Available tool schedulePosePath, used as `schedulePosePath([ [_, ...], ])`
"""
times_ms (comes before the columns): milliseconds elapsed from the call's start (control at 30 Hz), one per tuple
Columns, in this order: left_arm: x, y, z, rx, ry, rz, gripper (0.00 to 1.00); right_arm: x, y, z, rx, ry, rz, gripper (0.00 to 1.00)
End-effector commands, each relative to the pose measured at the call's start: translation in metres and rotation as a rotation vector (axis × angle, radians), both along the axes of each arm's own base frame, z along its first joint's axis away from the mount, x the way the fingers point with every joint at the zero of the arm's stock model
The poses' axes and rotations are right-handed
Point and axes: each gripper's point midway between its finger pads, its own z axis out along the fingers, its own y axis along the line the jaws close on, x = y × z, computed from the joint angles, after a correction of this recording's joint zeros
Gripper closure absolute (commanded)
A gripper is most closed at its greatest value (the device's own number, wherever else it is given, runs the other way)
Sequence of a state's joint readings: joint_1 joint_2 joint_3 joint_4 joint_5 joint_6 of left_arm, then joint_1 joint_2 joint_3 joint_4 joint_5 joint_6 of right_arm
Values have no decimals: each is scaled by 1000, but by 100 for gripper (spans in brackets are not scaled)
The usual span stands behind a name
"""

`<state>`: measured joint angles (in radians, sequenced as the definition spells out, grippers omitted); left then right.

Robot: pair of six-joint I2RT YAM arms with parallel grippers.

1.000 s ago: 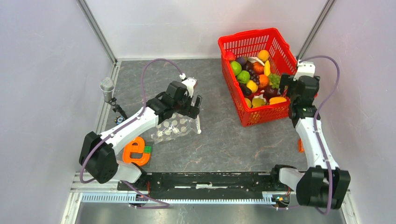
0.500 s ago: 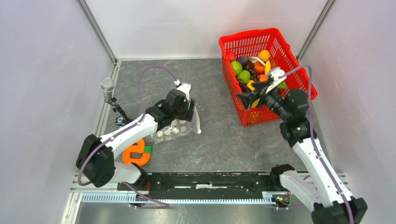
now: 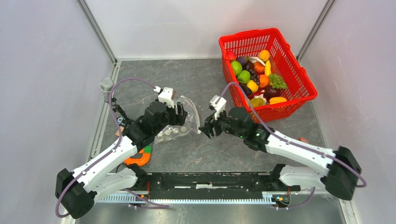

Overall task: Place the food in the zip-top bag and seal the zipper
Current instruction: Pick up the zipper food storage bag at the center of the board.

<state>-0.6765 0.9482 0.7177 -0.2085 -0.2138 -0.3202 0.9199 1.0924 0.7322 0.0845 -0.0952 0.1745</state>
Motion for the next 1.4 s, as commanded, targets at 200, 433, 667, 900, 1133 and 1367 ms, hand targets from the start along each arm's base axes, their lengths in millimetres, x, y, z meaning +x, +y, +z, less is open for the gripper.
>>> schedulePosePath([
  [200,5,-3,22,-79,-38,43,23,48,20,-58,-107,64,-271,32],
  [433,4,-6,26,-100,-40,34,22,60,44,-93,-65,156,-307,32],
  [667,-4,-5,22,-95,-26,6,21,67,61,-118,15,210,-280,33],
  [900,-7,-8,20,-97,-19,-15,21,73,47,-141,45,243,-309,32],
  [1133,-8,-14,17,-104,-9,-44,20,61,53,-141,57,196,-135,38],
  [1367,-8,-17,15,-106,-2,-59,19,53,53,-131,112,152,-61,65],
])
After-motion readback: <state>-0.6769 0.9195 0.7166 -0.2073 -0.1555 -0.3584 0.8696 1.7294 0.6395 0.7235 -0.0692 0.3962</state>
